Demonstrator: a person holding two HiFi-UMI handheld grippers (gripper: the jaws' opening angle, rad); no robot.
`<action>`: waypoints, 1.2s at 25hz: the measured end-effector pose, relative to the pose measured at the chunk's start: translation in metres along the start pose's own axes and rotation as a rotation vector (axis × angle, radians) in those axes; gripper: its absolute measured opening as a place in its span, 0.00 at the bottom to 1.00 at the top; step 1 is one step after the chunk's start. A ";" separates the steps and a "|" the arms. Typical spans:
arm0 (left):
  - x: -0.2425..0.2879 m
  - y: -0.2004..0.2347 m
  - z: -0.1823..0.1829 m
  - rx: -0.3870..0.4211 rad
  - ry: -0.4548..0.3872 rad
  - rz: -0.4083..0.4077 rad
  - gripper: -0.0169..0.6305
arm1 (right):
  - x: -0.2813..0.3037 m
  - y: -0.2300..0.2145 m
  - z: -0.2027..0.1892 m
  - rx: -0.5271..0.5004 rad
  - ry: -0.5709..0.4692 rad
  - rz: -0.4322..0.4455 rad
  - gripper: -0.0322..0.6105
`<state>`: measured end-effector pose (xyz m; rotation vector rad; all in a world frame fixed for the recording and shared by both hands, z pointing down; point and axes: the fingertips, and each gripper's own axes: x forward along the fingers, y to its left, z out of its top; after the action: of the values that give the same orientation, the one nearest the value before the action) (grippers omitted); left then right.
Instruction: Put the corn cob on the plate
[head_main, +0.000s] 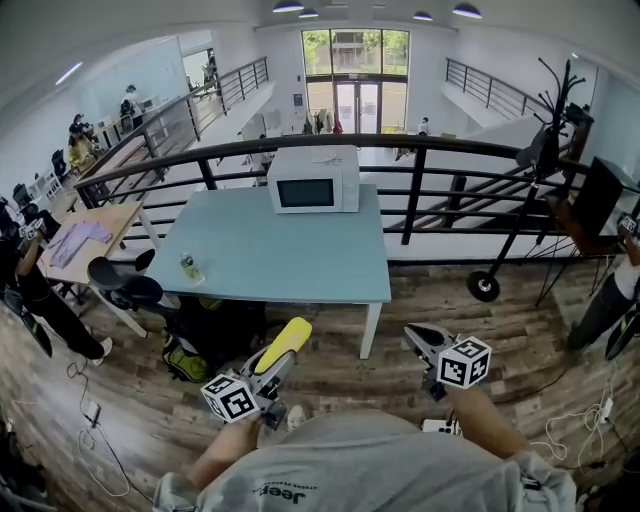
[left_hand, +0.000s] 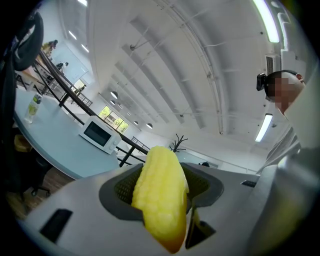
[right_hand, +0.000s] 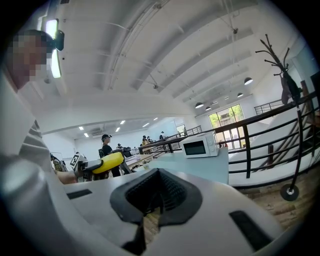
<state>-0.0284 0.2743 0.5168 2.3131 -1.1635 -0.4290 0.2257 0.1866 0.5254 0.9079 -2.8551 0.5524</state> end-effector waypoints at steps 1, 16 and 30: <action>0.002 0.007 0.003 -0.002 0.002 -0.006 0.40 | 0.005 -0.001 0.001 -0.002 0.002 -0.007 0.08; 0.053 0.152 0.134 0.030 0.051 -0.164 0.40 | 0.162 -0.016 0.073 -0.010 -0.062 -0.140 0.08; 0.062 0.243 0.179 0.101 0.129 -0.189 0.40 | 0.300 -0.025 0.094 0.017 -0.034 -0.139 0.08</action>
<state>-0.2376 0.0482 0.5055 2.5096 -0.9290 -0.2889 -0.0043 -0.0288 0.5047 1.1186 -2.7921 0.5512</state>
